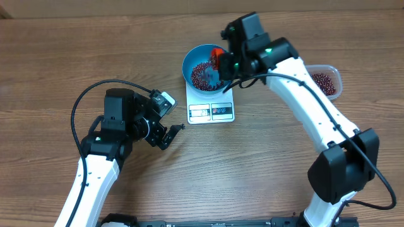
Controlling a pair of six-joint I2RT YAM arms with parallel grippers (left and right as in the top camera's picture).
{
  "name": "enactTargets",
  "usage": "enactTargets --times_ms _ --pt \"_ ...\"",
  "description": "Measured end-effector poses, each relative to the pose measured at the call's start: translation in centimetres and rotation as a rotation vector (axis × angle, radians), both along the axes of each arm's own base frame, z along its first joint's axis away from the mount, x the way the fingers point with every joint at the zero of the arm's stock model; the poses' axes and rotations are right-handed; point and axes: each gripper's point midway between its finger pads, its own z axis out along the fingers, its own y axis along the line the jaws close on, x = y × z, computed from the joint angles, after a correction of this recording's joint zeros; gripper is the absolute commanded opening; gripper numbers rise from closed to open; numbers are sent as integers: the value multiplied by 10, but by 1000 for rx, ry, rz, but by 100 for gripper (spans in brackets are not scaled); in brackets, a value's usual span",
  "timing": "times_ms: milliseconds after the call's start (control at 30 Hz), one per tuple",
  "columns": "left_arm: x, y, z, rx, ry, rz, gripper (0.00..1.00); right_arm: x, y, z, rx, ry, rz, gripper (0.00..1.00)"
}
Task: Scoop item into bowl and weigh 150g on scale
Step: 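Move the scoop over the teal bowl and pour beans in, then bring the empty scoop back to the bean tub with the right gripper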
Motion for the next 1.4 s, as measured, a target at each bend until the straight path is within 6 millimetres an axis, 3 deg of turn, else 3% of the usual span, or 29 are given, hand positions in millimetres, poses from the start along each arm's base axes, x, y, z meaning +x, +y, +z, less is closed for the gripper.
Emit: enactTargets --times_ms 333,867,967,1033,1267,1400 --pt "0 0 0 0 0 0 100 -7 9 11 -329 -194 -10 4" --pt "0 0 0 0 0 0 100 -1 10 15 -325 -221 -5 4" --pt "0 0 0 0 0 0 100 -6 1 15 -269 -160 7 4" --pt "0 0 0 0 0 0 100 -6 -14 21 -239 -134 -13 4" --pt "0 0 0 0 0 0 100 -15 -150 74 -152 -74 -268 4" --pt "0 0 0 0 0 0 100 -27 -214 75 -175 -15 -385 4"
